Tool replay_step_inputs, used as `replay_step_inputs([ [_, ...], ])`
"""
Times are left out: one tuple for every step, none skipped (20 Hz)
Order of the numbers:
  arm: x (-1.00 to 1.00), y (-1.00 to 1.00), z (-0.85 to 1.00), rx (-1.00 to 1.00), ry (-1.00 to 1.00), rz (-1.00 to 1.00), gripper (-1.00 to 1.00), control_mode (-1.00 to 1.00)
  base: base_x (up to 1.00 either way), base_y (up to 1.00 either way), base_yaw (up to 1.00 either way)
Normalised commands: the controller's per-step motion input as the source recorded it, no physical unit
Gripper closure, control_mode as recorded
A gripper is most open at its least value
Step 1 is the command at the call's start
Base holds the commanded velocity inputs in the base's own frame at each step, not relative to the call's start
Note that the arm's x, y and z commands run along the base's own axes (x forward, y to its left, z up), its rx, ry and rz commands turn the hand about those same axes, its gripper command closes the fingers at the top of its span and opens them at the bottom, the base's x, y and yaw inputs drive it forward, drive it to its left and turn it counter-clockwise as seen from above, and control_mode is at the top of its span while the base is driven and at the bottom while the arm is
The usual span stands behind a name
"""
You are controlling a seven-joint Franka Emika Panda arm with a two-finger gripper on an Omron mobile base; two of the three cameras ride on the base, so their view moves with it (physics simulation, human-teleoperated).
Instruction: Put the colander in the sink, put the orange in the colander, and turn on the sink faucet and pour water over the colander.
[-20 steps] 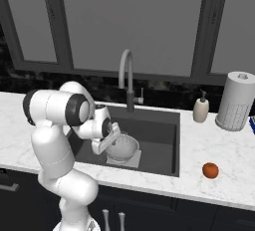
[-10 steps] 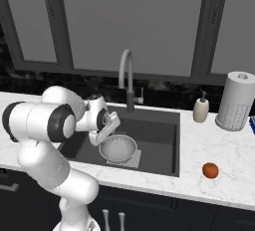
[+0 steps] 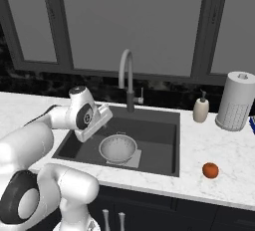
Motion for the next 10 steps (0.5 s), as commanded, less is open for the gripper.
replay_step_inputs([
  [-0.41, 0.08, 1.00, 0.03, 0.11, 0.00, -1.00, -1.00, 0.00, 0.00, 0.00],
  [-0.36, 0.06, 1.00, 0.04, 0.16, 0.00, -1.00, -1.00, 0.00, 0.00, 0.00],
  [-0.37, 0.09, 1.00, 0.03, 0.17, 0.00, -1.00, -1.00, 0.00, 0.00, 0.00],
  [-0.34, 0.12, 1.00, 0.03, 0.20, 0.03, -1.00, -1.00, 0.00, 0.00, 0.00],
  [-0.36, 0.14, 1.00, 0.03, 0.26, 0.05, -1.00, -1.00, 0.00, 0.00, 0.00],
  [-0.36, 0.18, 1.00, 0.02, 0.29, 0.06, -1.00, -1.00, 0.00, 0.00, 0.00],
  [-0.44, 0.19, 1.00, 0.00, 0.32, 0.08, -1.00, -1.00, 0.00, 0.00, 0.00],
  [-0.47, 0.21, 1.00, 0.00, 0.35, 0.09, -1.00, -1.00, 0.00, 0.00, 0.00],
  [-0.51, 0.28, 1.00, 0.00, 0.35, 0.11, -1.00, -1.00, 0.00, 0.00, 0.00],
  [-0.54, 0.31, 1.00, 0.00, 0.35, 0.12, -1.00, -1.00, 0.00, 0.00, 0.00],
])
